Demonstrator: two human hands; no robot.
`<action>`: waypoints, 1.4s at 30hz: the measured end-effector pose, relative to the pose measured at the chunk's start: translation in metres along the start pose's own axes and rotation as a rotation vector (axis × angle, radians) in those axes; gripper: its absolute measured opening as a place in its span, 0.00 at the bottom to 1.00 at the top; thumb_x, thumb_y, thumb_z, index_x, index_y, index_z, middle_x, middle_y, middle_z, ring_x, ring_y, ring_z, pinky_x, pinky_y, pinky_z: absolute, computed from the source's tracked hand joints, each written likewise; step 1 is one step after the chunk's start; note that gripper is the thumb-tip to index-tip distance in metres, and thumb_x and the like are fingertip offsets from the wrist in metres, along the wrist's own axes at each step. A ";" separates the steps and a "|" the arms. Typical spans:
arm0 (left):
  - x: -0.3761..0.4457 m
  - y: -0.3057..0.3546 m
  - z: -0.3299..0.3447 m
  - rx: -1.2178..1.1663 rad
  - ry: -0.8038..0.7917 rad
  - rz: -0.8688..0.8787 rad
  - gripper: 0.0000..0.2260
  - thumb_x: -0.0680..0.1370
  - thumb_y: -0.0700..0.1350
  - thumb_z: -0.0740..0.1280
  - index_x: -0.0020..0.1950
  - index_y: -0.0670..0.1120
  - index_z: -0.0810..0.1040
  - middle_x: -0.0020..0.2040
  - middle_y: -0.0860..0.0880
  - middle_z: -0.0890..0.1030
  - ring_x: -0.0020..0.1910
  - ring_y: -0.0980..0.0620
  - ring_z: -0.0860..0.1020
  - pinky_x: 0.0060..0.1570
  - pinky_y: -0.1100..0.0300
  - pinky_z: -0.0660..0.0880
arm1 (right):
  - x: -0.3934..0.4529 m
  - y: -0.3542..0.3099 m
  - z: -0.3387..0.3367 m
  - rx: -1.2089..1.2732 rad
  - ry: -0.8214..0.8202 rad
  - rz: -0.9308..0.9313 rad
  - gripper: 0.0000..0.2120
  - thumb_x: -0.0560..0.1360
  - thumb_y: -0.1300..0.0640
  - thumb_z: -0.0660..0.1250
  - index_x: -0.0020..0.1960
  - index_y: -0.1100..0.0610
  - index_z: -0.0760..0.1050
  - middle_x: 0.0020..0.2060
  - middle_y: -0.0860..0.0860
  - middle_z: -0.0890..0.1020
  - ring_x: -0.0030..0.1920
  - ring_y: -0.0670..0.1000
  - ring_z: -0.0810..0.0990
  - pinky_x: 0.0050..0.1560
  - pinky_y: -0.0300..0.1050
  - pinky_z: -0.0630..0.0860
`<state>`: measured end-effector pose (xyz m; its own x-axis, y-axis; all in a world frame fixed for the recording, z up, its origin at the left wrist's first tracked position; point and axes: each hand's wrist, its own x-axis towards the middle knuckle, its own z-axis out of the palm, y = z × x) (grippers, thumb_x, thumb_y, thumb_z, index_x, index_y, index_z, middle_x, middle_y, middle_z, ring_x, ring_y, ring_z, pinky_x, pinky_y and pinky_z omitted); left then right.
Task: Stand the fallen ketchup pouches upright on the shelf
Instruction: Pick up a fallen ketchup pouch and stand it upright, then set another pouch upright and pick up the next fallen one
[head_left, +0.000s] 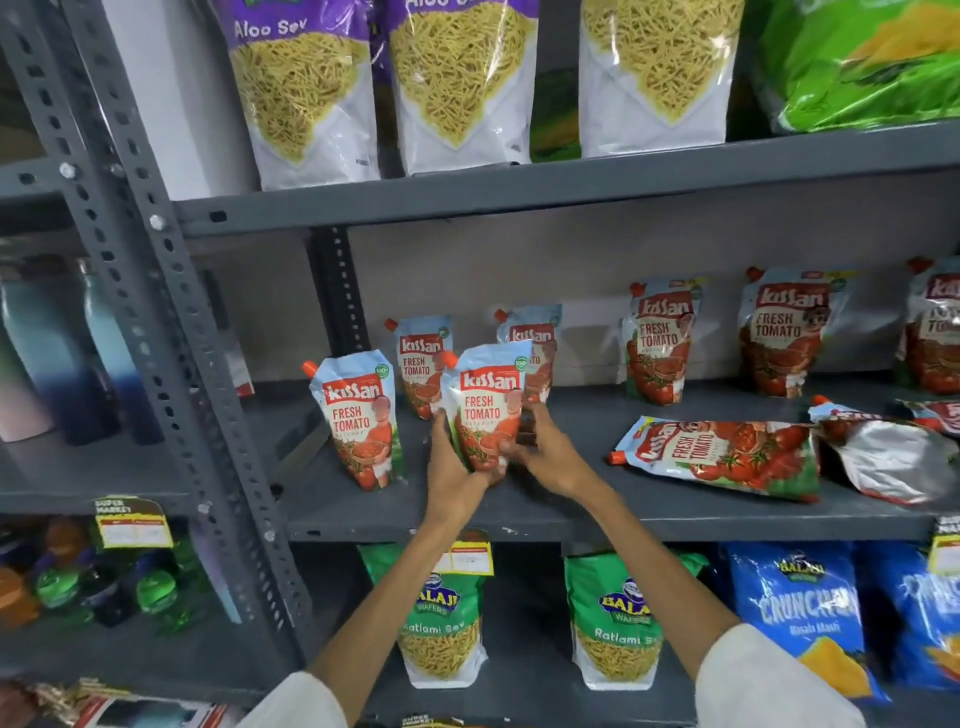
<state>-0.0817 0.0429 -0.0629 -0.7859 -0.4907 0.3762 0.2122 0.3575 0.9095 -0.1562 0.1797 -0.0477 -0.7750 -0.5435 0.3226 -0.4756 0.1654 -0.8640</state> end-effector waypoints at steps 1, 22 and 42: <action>-0.009 0.005 0.005 0.050 0.104 0.022 0.47 0.60 0.38 0.81 0.75 0.49 0.64 0.66 0.48 0.76 0.67 0.49 0.75 0.66 0.57 0.74 | -0.002 -0.001 -0.009 -0.073 -0.016 -0.006 0.30 0.77 0.58 0.69 0.73 0.55 0.58 0.64 0.52 0.76 0.63 0.50 0.76 0.65 0.48 0.74; -0.073 0.145 0.233 -0.686 -0.264 -0.987 0.06 0.79 0.43 0.67 0.50 0.41 0.75 0.39 0.40 0.82 0.46 0.41 0.79 0.59 0.38 0.74 | -0.027 0.029 -0.274 -0.525 -0.366 0.549 0.23 0.80 0.52 0.64 0.71 0.61 0.67 0.67 0.58 0.76 0.65 0.58 0.77 0.64 0.48 0.74; -0.020 0.077 0.172 0.017 -0.082 0.013 0.27 0.76 0.38 0.72 0.74 0.46 0.67 0.65 0.44 0.78 0.62 0.45 0.79 0.59 0.47 0.80 | -0.062 0.031 -0.179 -0.012 0.218 -0.059 0.19 0.81 0.65 0.56 0.70 0.57 0.59 0.59 0.52 0.76 0.60 0.55 0.78 0.59 0.56 0.79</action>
<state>-0.1499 0.2169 -0.0307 -0.8284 -0.4188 0.3719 0.2138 0.3772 0.9011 -0.1974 0.3661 -0.0247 -0.8168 -0.3622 0.4490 -0.5263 0.1489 -0.8372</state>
